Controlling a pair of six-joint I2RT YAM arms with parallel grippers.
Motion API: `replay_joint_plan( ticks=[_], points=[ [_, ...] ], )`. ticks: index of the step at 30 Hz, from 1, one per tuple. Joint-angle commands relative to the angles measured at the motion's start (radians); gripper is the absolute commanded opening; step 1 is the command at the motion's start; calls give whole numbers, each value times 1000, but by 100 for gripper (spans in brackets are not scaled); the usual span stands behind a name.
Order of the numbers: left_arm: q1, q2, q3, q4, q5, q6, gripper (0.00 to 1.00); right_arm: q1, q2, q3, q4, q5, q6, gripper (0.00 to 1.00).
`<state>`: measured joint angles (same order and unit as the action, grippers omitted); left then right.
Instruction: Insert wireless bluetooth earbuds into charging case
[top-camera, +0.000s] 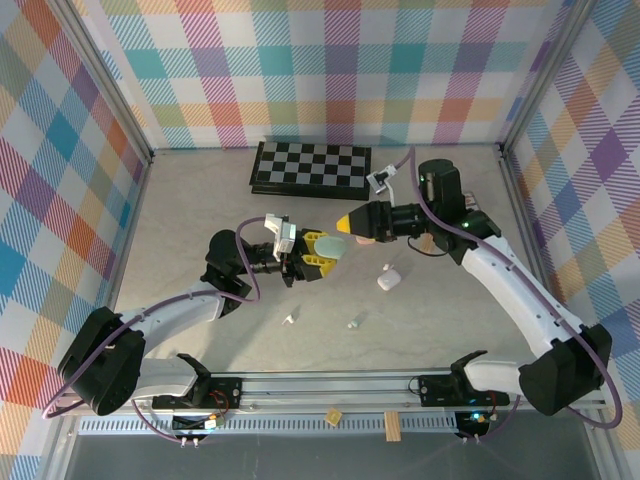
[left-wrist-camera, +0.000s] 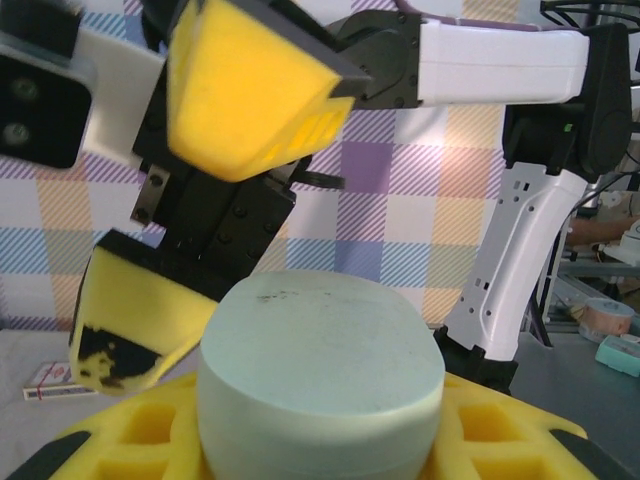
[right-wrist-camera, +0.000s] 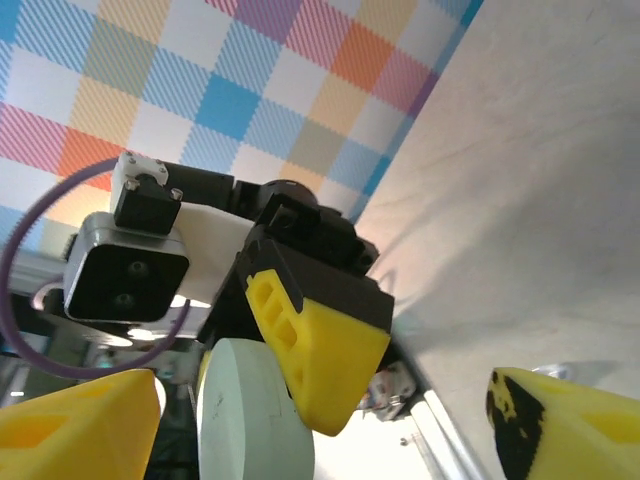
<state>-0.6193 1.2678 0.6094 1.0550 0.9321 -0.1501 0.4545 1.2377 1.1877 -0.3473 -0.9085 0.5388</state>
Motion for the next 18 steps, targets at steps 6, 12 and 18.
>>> replay_joint_plan(
  ticks=[6, 12, 18],
  points=[
    [10, -5, -18, 22, -32, -3, 30, 70, -152, -64, 25, 222, -472, 96],
    [10, -14, -11, -13, -26, 3, 30, 160, -113, -54, -11, 268, -620, 98],
    [10, -33, -16, -41, -35, 9, 30, 166, -101, -63, 44, 315, -586, 99]
  ],
)
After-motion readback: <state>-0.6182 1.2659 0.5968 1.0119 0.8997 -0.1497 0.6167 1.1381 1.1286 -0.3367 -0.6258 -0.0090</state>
